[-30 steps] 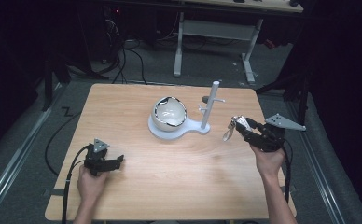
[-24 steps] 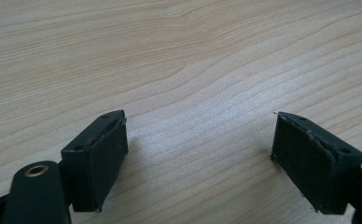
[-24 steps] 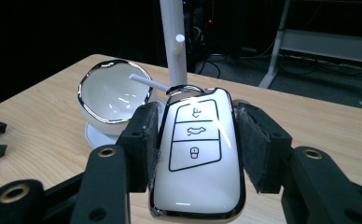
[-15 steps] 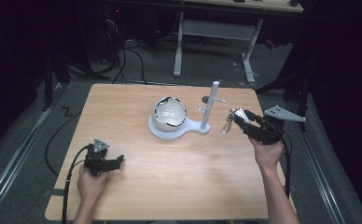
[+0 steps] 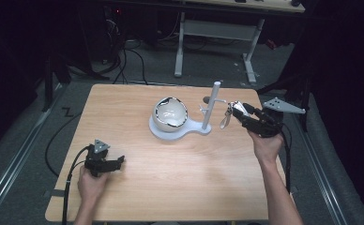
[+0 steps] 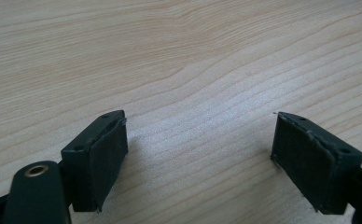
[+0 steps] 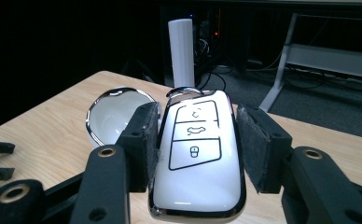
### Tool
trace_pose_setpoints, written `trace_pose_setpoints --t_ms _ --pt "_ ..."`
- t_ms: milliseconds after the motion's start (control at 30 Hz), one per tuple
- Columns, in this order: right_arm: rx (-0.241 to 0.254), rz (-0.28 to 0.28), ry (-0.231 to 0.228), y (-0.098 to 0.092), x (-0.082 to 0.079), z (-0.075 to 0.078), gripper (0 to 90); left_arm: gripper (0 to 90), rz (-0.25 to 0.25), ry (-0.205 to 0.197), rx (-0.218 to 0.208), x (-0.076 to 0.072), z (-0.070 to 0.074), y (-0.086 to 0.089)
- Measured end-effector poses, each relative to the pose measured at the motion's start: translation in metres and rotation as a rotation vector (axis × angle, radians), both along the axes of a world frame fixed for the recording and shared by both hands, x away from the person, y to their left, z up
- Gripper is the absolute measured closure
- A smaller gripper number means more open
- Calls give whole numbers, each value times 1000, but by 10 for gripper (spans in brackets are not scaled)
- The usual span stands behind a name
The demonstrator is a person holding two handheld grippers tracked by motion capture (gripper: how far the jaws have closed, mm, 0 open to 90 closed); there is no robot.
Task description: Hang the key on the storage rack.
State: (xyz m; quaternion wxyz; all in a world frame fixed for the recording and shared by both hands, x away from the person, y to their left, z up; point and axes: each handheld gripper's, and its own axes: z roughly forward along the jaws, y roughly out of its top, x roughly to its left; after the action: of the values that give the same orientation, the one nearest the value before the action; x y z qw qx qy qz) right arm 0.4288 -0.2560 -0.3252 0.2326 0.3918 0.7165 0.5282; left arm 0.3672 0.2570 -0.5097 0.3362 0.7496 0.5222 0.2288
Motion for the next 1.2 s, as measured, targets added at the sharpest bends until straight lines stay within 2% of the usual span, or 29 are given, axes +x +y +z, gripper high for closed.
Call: trace_pose_setpoints --t_ms 833,1200 --pt "11 0 -8 16 19 18 509 187 0 0 -1 0 0 0" --pt "16 -26 4 14 28 14 509 187 1 0 -1 0 0 0"
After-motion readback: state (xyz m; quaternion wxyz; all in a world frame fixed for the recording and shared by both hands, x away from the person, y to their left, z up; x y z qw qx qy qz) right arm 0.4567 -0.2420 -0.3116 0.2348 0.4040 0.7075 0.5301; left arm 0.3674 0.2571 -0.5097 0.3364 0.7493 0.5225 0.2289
